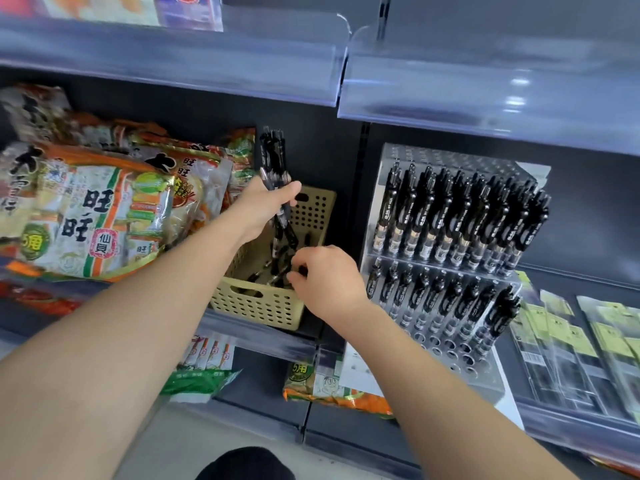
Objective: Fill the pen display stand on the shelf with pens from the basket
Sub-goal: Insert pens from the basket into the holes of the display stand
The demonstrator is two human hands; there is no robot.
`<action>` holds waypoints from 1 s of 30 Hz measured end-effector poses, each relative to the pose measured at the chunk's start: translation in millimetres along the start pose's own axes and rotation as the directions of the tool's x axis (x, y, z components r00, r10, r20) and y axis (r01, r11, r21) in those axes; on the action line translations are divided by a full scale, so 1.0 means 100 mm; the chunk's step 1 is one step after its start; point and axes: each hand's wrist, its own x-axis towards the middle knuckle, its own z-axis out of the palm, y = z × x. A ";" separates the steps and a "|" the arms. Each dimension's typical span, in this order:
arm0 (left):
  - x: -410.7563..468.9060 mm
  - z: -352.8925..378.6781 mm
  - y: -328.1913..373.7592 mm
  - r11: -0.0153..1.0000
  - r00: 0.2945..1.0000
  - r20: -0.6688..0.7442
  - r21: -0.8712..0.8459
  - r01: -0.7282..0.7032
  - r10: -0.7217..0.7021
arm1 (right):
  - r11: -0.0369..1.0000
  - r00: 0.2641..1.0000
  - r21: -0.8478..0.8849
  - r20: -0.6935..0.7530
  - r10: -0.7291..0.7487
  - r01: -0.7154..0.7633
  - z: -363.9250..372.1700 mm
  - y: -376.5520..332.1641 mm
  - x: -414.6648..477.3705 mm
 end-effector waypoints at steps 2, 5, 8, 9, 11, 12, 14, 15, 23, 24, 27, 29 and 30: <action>-0.01 -0.02 0.08 0.997 0.999 -0.042 -0.068 -0.028 0.025 | 1.000 1.000 0.003 -0.013 -0.019 0.019 -0.04 -0.02 -0.04; -0.03 -0.04 0.21 0.970 0.994 -0.106 -0.239 -0.043 0.018 | 0.998 0.997 0.028 -0.055 -0.051 0.053 -0.11 -0.06 -0.10; -0.14 -0.04 0.31 0.900 0.997 -0.080 -0.435 -0.014 -0.023 | 0.995 0.989 0.058 -0.128 -0.069 0.076 -0.19 -0.08 -0.16; -0.20 -0.03 0.33 0.873 0.997 -0.067 -0.488 0.008 -0.046 | 0.994 0.985 0.074 -0.156 -0.069 0.081 -0.22 -0.09 -0.19; -0.28 -0.02 0.35 0.811 0.994 -0.052 -0.583 0.051 -0.100 | 0.990 0.974 0.115 -0.218 -0.057 0.084 -0.28 -0.13 -0.24; -0.31 -0.01 0.36 0.770 0.991 -0.041 -0.634 0.072 -0.127 | 0.988 0.967 0.129 -0.248 -0.053 0.087 -0.30 -0.15 -0.26; -0.36 0.01 0.37 0.683 0.983 -0.011 -0.721 0.118 -0.182 | 0.986 0.961 0.152 -0.277 -0.025 0.070 -0.33 -0.19 -0.27; -0.39 0.03 0.38 0.645 0.979 0.000 -0.753 0.133 -0.202 | 0.983 0.963 0.175 -0.268 0.002 0.047 -0.34 -0.21 -0.27; -0.45 0.01 0.40 0.542 0.972 -0.015 -0.832 0.119 -0.235 | 0.838 0.961 0.541 -0.187 0.202 -0.071 -0.33 -0.27 -0.19; -0.45 0.02 0.40 0.547 0.972 -0.006 -0.828 0.127 -0.235 | 0.790 0.957 0.605 -0.163 0.241 -0.096 -0.33 -0.28 -0.18; -0.44 0.04 0.39 0.521 0.967 0.001 -0.842 0.138 -0.256 | 0.694 0.938 0.709 -0.141 0.317 -0.128 -0.35 -0.28 -0.17; -0.41 -0.01 0.37 0.495 0.959 -0.035 -0.862 0.113 -0.280 | 0.651 0.921 0.749 -0.161 0.355 -0.120 -0.40 -0.27 -0.19; -0.39 -0.05 0.36 0.485 0.955 -0.053 -0.869 0.100 -0.292 | 0.616 0.904 0.782 -0.190 0.383 -0.096 -0.44 -0.27 -0.22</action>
